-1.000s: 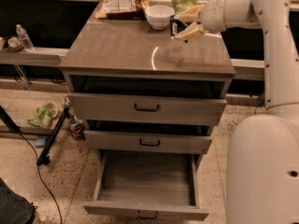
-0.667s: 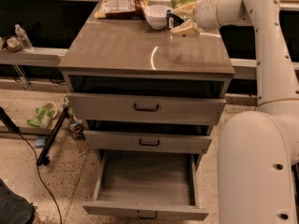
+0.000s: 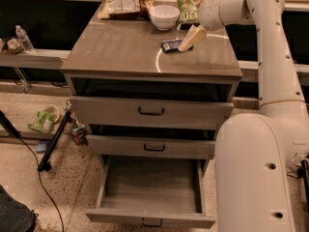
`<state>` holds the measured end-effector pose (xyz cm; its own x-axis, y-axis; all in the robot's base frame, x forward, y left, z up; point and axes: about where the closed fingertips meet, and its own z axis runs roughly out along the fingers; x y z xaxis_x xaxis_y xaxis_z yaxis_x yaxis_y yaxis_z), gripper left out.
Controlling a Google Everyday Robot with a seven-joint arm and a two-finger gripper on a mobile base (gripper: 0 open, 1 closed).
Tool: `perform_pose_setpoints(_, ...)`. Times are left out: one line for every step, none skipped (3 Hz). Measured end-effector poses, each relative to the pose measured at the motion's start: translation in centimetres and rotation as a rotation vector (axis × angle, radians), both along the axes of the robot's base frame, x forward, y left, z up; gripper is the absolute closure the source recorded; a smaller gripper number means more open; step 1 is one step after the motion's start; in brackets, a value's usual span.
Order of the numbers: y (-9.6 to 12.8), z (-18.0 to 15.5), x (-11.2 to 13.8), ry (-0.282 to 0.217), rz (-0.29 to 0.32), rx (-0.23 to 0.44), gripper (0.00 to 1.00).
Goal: Pick rxbar blueberry from bottom drawer and place on counter
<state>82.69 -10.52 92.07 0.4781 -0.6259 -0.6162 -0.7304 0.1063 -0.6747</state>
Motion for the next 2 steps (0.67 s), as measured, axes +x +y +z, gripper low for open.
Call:
perform_pose_setpoints(-0.6, 0.6, -0.2, -0.001, -0.005, 0.0, 0.0)
perform_pose_setpoints(-7.8, 4.9, -2.2, -0.057, -0.112, 0.026, 0.0)
